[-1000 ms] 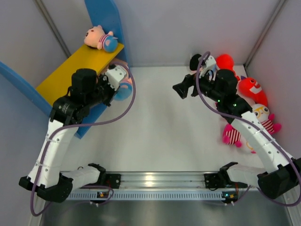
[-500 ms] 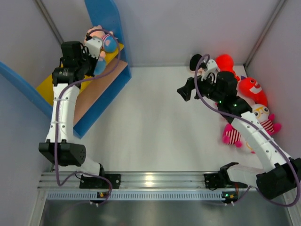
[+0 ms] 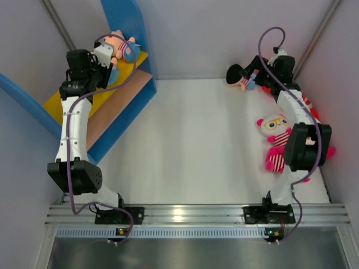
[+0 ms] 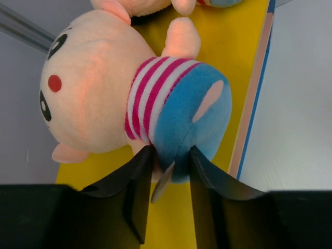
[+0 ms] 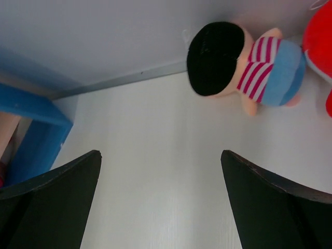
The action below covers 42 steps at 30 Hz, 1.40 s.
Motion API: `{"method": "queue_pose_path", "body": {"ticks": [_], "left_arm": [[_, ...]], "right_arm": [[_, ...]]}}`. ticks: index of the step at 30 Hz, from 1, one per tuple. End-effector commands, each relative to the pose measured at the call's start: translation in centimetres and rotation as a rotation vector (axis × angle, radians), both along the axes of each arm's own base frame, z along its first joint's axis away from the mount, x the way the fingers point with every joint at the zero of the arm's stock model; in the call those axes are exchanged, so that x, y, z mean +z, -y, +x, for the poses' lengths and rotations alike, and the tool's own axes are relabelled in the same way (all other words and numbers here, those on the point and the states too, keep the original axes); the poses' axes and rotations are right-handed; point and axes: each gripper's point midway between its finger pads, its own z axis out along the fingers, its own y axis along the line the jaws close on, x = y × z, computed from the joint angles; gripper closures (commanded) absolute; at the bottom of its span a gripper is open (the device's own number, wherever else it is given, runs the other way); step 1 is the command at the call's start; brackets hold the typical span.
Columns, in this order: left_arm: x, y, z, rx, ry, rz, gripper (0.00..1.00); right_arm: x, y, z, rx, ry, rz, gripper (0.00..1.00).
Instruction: Place and organize the stuffed toys onto the shelf
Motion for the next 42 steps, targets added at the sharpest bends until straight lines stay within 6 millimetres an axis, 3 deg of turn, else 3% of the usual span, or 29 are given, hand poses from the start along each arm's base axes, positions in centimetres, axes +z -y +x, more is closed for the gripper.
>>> {"method": "queue_pose_path", "body": {"ticks": [1,2,3,4,5,6,7,8,10,12,13,14,19,23,24,26,27,30,32,33,34,35,36,37,38,39,40,41,42], "left_arm": [[1.6,0.0,1.2,0.008,0.085,-0.031,0.54],[1.6,0.0,1.2,0.005,0.085,-0.032,0.5],[1.7,0.1,1.1,-0.001,0.088,-0.032,0.49],[1.5,0.2,1.0,-0.009,0.089,-0.031,0.49],[1.4,0.3,1.1,-0.015,0.089,-0.031,0.48],[1.3,0.3,1.2,-0.011,0.086,-0.036,0.46],[1.5,0.3,1.2,-0.002,0.088,-0.046,0.39],[1.7,0.1,1.0,0.023,0.093,-0.068,0.37],[2.7,0.3,0.3,0.032,0.114,-0.09,0.28],[4.3,0.7,-0.8,0.017,0.15,-0.099,0.23],[4.6,0.9,-1.1,0.013,0.156,-0.106,0.21],[5.2,1.1,-1.8,0.003,0.166,-0.108,0.2],[4.6,2.1,-3.2,-0.033,0.092,-0.131,0.2],[4.5,2.9,-4.1,-0.064,0.054,-0.154,0.2],[4.7,3.0,-4.3,-0.069,0.056,-0.156,0.2],[4.8,3.0,-5.1,-0.068,0.042,-0.153,0.2],[4.7,3.1,-5.3,-0.07,0.035,-0.151,0.2],[3.8,2.9,-6.3,-0.052,-0.002,-0.149,0.2],[3.8,3.0,-7.1,-0.05,-0.005,-0.153,0.2],[3.1,3.1,-7.3,-0.05,-0.02,-0.158,0.2],[3.5,3.3,-8.0,-0.054,-0.011,-0.166,0.2],[3.4,3.3,-8.4,-0.055,-0.013,-0.168,0.2],[2.7,3.5,-8.8,-0.055,-0.031,-0.177,0.2],[3.0,3.7,-9.6,-0.059,-0.023,-0.182,0.2],[2.3,4.1,-10.1,-0.075,-0.043,-0.197,0.2],[1.9,4.4,-10.7,-0.083,-0.064,-0.207,0.21],[2.1,4.8,-11.5,-0.097,-0.061,-0.217,0.21],[1.5,5.3,-12.0,-0.112,-0.079,-0.234,0.21],[1.1,5.6,-12.7,-0.119,-0.097,-0.249,0.21]], "right_arm": [[-2.9,3.2,5.9,-0.078,-0.03,0.165,0.01],[-4.0,3.6,7.1,-0.087,-0.047,0.179,0.02],[-2.6,4.3,8.8,-0.102,-0.014,0.197,0.02],[-6.2,4.6,10.2,-0.119,-0.075,0.208,0.02],[-5.1,4.8,11.7,-0.123,-0.039,0.213,0.02],[-5.7,5.0,12.6,-0.138,-0.047,0.235,0.02],[-8.6,5.3,13.6,-0.157,-0.087,0.247,0.03],[-8.1,5.6,14.5,-0.18,-0.073,0.274,0.04],[-10.3,6.6,15.7,-0.236,-0.084,0.293,0.04],[-9.5,7.6,17.2,-0.258,-0.008,0.315,0.04],[-11.0,7.6,17.8,-0.258,-0.016,0.315,0.04],[-9.6,7.6,18.6,-0.25,0.014,0.31,0.04],[-14.1,8.5,19.2,-0.339,-0.057,0.343,0.06],[-15.0,9.3,20.1,-0.391,-0.051,0.347,0.06],[-16.7,9.5,20.3,-0.408,-0.075,0.35,0.06],[-16.1,9.3,21.2,-0.418,-0.048,0.369,0.07],[-17.2,9.2,21.4,-0.425,-0.061,0.371,0.09],[-18.0,8.5,21.7,-0.417,-0.059,0.388,0.2],[-18.5,8.0,21.6,-0.4,-0.069,0.378,0.53],[-18.5,7.8,21.4,-0.392,-0.075,0.375,0.79],[-19.1,7.7,21.0,-0.388,-0.097,0.372,0.93],[-18.8,7.4,20.7,-0.371,-0.104,0.376,1.0],[-16.2,7.3,20.6,-0.351,-0.07,0.371,1.0],[-16.7,6.9,19.8,-0.332,-0.082,0.338,1.0],[-15.5,6.6,19.4,-0.311,-0.064,0.321,1.0],[-10.9,6.5,18.8,-0.288,0.006,0.299,1.0],[-11.8,5.7,17.5,-0.263,-0.011,0.234,1.0],[-10.0,5.3,16.9,-0.245,0.033,0.205,1.0],[-4.8,4.7,15.6,-0.219,0.117,0.183,1.0]]}}
